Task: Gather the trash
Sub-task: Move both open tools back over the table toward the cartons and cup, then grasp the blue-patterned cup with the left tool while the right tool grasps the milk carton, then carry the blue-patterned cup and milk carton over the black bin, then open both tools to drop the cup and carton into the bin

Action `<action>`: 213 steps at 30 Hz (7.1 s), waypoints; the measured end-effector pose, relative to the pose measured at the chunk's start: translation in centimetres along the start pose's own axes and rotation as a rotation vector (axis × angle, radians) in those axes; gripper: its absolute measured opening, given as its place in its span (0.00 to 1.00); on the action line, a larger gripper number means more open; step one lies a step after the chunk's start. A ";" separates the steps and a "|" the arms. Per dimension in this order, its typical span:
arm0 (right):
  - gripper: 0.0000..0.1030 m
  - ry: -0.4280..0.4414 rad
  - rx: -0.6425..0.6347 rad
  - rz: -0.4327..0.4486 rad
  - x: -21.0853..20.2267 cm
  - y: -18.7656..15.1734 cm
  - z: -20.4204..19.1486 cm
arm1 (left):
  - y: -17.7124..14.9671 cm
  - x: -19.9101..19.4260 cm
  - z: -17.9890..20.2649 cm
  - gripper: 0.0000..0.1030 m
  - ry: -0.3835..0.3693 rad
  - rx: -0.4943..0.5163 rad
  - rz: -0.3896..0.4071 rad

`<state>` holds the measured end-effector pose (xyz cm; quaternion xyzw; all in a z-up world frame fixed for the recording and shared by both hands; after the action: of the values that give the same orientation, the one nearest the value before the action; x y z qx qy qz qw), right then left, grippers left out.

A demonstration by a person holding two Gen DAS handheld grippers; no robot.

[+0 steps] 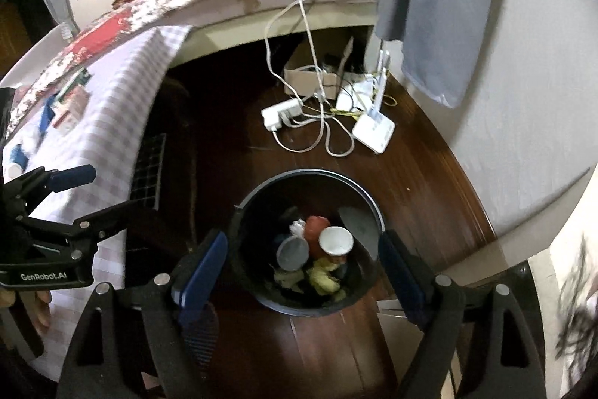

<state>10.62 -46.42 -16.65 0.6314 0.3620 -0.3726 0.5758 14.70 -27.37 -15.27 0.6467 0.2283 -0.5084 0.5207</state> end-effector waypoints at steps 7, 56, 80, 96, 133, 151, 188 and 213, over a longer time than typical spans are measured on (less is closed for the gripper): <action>0.82 0.023 -0.076 0.042 -2.0 1.6 -4.7 | 0.0 -3.3 -3.6 0.92 0.028 -0.040 0.063; 0.82 0.227 -0.527 0.016 3.2 13.0 -43.0 | -14.4 -11.5 -44.8 0.92 0.400 -0.712 0.170; 0.81 0.174 -0.508 -0.083 13.7 15.1 -43.0 | -12.7 -6.3 -50.4 0.86 0.426 -0.746 0.114; 0.54 0.186 -0.497 -0.097 14.3 15.0 -43.0 | -12.1 -6.2 -50.6 0.61 0.396 -0.736 0.133; 0.53 0.256 -0.374 0.067 0.4 9.3 -32.5 | -9.8 -9.5 -32.9 0.59 0.264 -0.504 0.177; 0.53 0.149 -0.193 0.090 -1.3 7.6 -17.6 | -3.1 -7.0 -18.5 0.59 0.132 -0.234 0.165; 0.54 -0.008 -0.017 -0.117 6.5 -3.2 3.7 | -2.1 6.6 4.8 0.59 -0.091 0.099 -0.142; 0.77 -0.090 -0.043 -0.266 13.3 -7.7 7.5 | -3.9 13.5 4.7 0.98 -0.013 -0.006 -0.317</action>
<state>9.51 -52.91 -32.41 0.5480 0.4242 -0.4657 0.5503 14.64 -33.37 -28.77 0.5978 0.3258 -0.5877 0.4372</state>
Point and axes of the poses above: each gripper's, at about its wrist camera, not at the fingertips, and x roughly the way its jaws point, z to its right, y to its top, the point moved 10 cm from there along x, roughly the way its jaws point, and after that the axes turned 6 degrees about -z, right-handed, at the moved point
